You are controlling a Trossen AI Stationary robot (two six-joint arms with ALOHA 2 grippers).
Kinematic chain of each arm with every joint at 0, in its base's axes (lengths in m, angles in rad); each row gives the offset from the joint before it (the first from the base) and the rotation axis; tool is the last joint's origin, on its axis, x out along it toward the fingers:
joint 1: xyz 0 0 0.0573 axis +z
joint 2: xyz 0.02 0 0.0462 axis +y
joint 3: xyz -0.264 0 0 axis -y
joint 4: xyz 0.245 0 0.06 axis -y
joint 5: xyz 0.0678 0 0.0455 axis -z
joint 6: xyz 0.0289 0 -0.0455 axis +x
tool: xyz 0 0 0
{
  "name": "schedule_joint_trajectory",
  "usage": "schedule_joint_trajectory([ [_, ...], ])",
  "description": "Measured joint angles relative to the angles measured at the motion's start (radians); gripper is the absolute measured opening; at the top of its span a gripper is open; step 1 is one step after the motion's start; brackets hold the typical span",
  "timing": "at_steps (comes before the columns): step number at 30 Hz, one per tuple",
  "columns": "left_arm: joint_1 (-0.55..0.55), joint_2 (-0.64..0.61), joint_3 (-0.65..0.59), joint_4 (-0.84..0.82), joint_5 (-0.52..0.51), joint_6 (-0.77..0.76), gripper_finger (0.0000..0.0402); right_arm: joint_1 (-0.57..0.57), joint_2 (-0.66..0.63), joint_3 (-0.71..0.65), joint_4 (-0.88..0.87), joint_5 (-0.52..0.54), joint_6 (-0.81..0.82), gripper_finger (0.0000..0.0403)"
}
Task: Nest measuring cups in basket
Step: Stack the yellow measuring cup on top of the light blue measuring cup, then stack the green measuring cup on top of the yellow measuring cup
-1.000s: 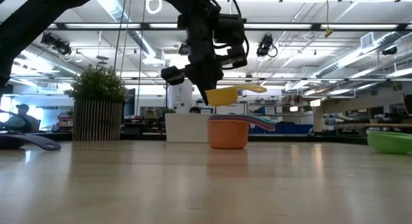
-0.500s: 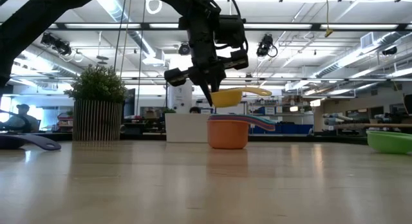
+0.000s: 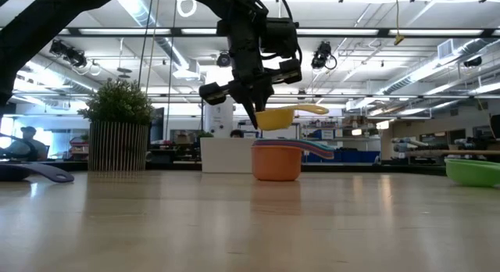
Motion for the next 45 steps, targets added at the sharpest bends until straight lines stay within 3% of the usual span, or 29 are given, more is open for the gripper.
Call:
schedule_joint_trajectory([
  [3,0.0,0.0,0.0,0.005,0.0,-0.001,0.0016,0.0,0.0,0.0,0.0,0.0,0.0,0.0009],
  [11,-0.002,0.0,0.0,0.008,0.032,-0.001,0.0092,0.0,0.0,0.0,0.0,0.0,0.0,0.0009],
  [16,-0.001,0.0,0.0,0.008,0.004,0.0,0.0101,0.0,0.0,0.0,0.0,0.0,0.0,0.0009],
  [22,0.003,0.001,0.006,0.02,0.037,0.097,0.0087,0.0,0.0,0.0,0.0,0.0,0.0,0.0009],
  [29,-0.007,0.002,0.089,0.023,0.07,0.254,0.0009,0.0,-0.001,0.0,-0.023,0.002,-0.005,0.0009],
  [37,-0.063,0.002,0.252,0.005,0.021,0.391,0.0004,0.0,-0.008,0.0,-0.206,0.002,0.038,0.0009],
  [43,-0.105,-0.001,0.436,-0.123,-0.1,0.393,0.0003,0.0,-0.009,0.0,-0.344,-0.036,0.234,0.0009],
  [45,-0.116,-0.046,0.402,-0.094,-0.116,0.373,0.0003,0.0,-0.005,0.0,-0.381,-0.051,0.297,0.0009],
])
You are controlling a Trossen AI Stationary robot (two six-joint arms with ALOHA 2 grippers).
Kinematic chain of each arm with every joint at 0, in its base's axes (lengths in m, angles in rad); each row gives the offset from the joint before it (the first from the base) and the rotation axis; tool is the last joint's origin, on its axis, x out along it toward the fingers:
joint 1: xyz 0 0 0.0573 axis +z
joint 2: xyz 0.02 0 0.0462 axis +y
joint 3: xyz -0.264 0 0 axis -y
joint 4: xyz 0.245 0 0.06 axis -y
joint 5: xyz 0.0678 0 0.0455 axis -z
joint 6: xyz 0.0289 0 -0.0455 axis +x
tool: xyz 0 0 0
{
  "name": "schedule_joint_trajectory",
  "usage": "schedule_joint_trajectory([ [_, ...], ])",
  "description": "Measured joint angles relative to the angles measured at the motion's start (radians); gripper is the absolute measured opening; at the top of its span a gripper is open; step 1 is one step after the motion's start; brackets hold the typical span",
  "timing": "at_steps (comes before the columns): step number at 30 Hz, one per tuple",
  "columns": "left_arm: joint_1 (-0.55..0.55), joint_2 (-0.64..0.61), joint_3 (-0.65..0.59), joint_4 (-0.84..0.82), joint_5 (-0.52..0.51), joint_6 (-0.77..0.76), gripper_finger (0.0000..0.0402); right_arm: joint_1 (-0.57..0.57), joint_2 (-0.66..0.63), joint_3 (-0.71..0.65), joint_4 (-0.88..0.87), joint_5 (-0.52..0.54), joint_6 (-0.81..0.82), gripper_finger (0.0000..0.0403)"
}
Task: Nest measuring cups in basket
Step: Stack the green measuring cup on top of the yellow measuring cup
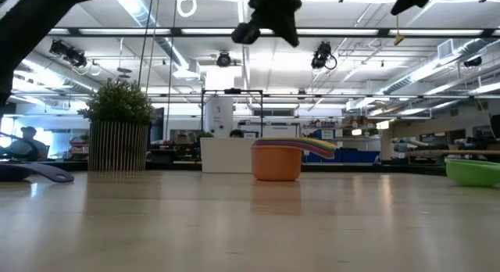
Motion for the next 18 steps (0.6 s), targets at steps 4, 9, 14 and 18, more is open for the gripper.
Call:
schedule_joint_trajectory([
  [4,-0.034,-0.053,-0.01,-0.023,-0.064,-0.058,0.0003,0.0,0.005,0.0,-0.039,-0.005,0.103,0.0009],
  [9,-0.08,-0.077,-0.011,-0.065,-0.118,-0.088,0.0002,0.0,0.012,0.0,-0.084,-0.031,0.118,0.001],
  [14,-0.128,-0.102,-0.011,-0.169,-0.173,-0.14,0.0002,0.0,0.023,0.0,-0.121,-0.033,0.116,0.0022],
  [18,-0.164,-0.13,-0.011,-0.265,-0.234,-0.181,0.0002,0.0,0.046,0.0,-0.157,-0.052,0.121,0.0037],
])
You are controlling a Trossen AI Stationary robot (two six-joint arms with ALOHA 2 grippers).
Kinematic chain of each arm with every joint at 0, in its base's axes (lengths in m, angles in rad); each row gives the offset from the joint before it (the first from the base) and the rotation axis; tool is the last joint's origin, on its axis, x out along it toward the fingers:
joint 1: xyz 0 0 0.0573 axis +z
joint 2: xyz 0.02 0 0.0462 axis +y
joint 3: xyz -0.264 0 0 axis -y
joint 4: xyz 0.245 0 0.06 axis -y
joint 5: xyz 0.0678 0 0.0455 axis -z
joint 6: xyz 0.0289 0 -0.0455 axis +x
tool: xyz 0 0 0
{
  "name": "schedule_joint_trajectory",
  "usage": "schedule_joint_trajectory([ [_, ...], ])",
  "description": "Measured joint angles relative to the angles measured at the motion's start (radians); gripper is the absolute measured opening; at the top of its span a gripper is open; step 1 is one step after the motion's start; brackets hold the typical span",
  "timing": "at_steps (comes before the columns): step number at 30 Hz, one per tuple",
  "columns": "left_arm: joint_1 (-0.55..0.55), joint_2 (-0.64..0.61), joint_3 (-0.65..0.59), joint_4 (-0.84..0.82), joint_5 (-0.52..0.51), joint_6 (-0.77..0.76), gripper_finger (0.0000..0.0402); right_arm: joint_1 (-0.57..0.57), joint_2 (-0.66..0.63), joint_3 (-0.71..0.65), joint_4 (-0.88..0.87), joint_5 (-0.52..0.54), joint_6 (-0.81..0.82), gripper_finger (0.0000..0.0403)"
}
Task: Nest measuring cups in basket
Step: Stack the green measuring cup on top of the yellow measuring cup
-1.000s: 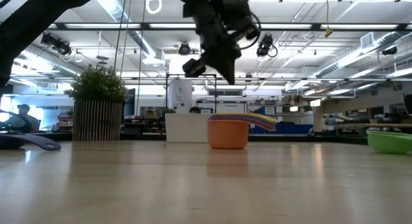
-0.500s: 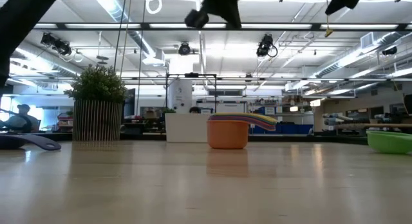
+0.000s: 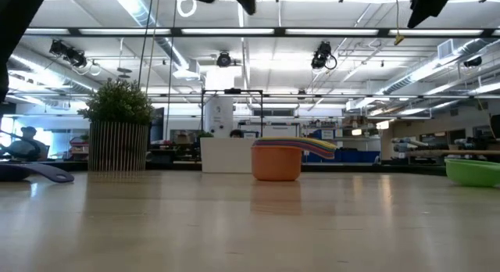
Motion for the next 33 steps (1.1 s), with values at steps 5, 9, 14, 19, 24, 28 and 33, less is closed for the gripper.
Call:
schedule_joint_trajectory([
  [5,-0.042,-0.07,0.0,-0.087,-0.073,-0.031,0.0002,0.0,0.041,-0.009,-0.05,-0.028,0.041,0.0068],
  [9,-0.08,-0.147,0.0,-0.093,-0.144,-0.035,0.0002,0.0,0.066,-0.055,-0.061,-0.061,0.078,0.0095],
  [14,-0.13,-0.235,0.0,-0.093,-0.187,-0.036,0.0002,0.0,0.095,-0.132,-0.073,-0.096,0.255,0.0115],
  [19,-0.159,-0.301,0.0,-0.093,-0.248,-0.026,0.0002,0.0,0.133,-0.221,-0.044,-0.098,0.475,0.0115],
  [24,-0.166,-0.336,0.0,-0.093,-0.258,0.026,0.0002,0.0,0.176,-0.29,0.01,-0.114,0.559,0.0115],
  [28,-0.166,-0.35,0.0,-0.093,-0.26,0.052,0.0002,0.0,0.202,-0.358,0.068,-0.139,0.572,0.0115],
  [33,-0.166,-0.355,0.0,-0.093,-0.253,0.079,0.0002,0.015,0.225,-0.454,0.093,-0.175,0.529,0.0115],
])
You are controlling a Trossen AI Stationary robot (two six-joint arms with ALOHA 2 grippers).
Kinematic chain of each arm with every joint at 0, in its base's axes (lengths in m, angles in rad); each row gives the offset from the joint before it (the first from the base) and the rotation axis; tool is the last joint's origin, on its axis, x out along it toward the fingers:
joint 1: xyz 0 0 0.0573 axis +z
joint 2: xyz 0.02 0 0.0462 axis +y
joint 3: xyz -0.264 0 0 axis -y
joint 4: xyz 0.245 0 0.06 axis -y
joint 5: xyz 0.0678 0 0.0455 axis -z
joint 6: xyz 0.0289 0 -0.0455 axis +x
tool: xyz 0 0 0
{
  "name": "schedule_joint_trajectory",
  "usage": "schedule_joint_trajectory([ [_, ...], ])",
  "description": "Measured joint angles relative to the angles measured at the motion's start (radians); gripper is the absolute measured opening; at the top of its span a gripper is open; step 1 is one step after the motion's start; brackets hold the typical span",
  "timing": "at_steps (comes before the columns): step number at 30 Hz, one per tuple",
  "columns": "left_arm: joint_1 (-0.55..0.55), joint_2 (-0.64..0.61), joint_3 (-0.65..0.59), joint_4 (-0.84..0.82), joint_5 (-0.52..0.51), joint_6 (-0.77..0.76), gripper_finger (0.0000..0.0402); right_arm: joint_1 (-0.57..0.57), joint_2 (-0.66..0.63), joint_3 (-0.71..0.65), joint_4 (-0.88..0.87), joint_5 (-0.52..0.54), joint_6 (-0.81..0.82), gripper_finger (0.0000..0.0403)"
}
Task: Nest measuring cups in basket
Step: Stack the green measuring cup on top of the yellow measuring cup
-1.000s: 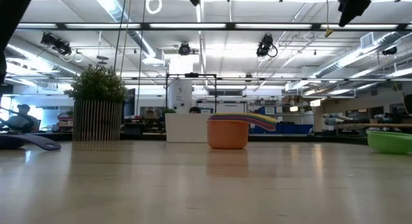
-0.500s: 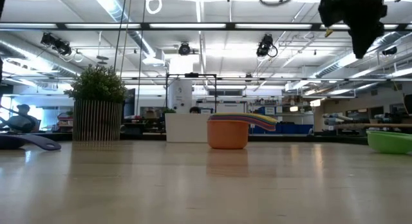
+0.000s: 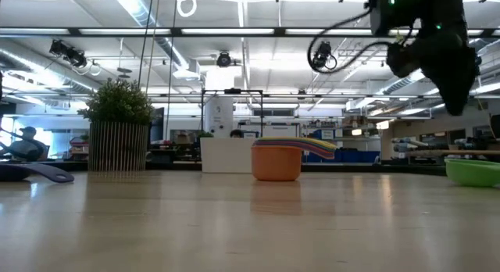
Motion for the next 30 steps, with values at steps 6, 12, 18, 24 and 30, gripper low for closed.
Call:
schedule_joint_trajectory([
  [6,0.0,0.0,0.0,0.0,0.003,0.036,0.0002,0.013,0.004,-0.098,0.132,-0.014,-0.027,0.0115],
  [12,0.0,0.001,0.0,0.0,0.004,0.036,0.0002,0.013,0.012,-0.185,0.264,-0.035,-0.027,0.0114],
  [18,0.0,0.001,0.0,0.0,0.004,0.036,0.0002,0.013,0.016,-0.239,0.283,-0.035,-0.027,0.0114],
  [24,0.0,0.001,0.0,0.0,0.004,0.036,0.0002,0.013,0.016,-0.288,0.293,-0.036,-0.027,0.0114],
  [30,0.0,0.001,0.0,0.0,0.004,0.036,0.0002,0.013,0.016,-0.31,0.393,-0.039,-0.028,0.0111],
])
